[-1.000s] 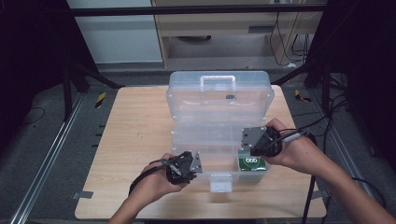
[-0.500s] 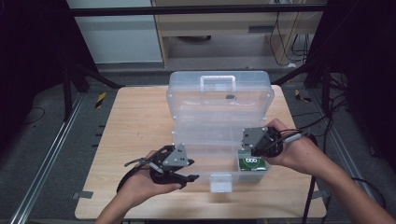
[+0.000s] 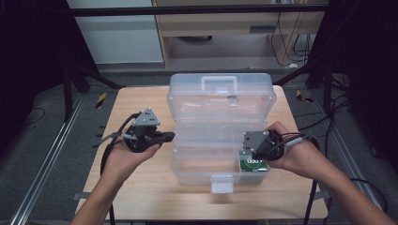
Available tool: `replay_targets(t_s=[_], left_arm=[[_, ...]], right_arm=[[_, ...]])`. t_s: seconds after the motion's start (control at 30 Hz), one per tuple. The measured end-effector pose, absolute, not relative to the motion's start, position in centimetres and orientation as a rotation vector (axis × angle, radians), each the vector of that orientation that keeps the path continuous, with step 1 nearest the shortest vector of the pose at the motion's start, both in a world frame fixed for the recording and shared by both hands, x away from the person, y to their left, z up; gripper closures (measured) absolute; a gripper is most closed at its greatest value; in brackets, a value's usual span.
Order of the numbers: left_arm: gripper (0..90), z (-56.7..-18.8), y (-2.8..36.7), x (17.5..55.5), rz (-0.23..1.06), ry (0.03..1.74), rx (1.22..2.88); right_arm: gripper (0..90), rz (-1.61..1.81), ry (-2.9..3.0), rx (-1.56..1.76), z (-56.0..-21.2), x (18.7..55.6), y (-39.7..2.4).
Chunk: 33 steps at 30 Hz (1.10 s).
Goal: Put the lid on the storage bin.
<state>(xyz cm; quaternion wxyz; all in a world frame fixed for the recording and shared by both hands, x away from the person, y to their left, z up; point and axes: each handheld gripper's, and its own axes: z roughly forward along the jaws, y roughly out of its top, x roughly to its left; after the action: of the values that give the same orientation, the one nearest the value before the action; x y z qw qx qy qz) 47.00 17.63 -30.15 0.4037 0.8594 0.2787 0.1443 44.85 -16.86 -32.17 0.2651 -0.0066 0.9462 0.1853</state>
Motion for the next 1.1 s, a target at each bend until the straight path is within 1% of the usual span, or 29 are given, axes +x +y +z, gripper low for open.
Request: replay_targets(t_s=[0.07, 0.13, 0.17, 0.33, 0.47, 0.5, 0.87, 1.1], left_arm=[[89.9, -29.5, 17.4, 48.3, 0.393, 0.735, 2.167], [89.9, -29.3, 17.4, 48.6, 0.397, 0.740, 2.168], [89.9, -28.8, 17.2, 49.3, 0.392, 0.757, 2.155], [90.0, -28.5, 17.0, 50.3, 0.363, 0.786, 2.139], [90.0, -28.6, 17.1, 50.5, 0.357, 0.796, 2.138], [90.0, -28.5, 17.2, 50.2, 0.344, 0.837, 2.150], [90.0, -28.4, 17.2, 50.1, 0.347, 0.810, 2.152], [90.0, -28.5, 17.3, 50.2, 0.329, 0.833, 2.147]], right_arm=[[82.6, 0.504, 2.555, -0.012, -32.2, 44.8, -16.9], [82.5, 0.506, 2.552, -0.014, -32.3, 44.7, -17.0], [82.5, 0.503, 2.549, -0.015, -32.3, 44.6, -17.0], [82.3, 0.499, 2.546, -0.017, -32.4, 44.5, -17.0], [82.4, 0.499, 2.543, -0.022, -32.4, 44.5, -17.0], [82.4, 0.501, 2.545, -0.023, -32.4, 44.5, -17.0], [82.5, 0.495, 2.547, -0.026, -32.6, 44.2, -17.0], [82.9, 0.491, 2.555, -0.023, -32.6, 44.1, -17.0]])
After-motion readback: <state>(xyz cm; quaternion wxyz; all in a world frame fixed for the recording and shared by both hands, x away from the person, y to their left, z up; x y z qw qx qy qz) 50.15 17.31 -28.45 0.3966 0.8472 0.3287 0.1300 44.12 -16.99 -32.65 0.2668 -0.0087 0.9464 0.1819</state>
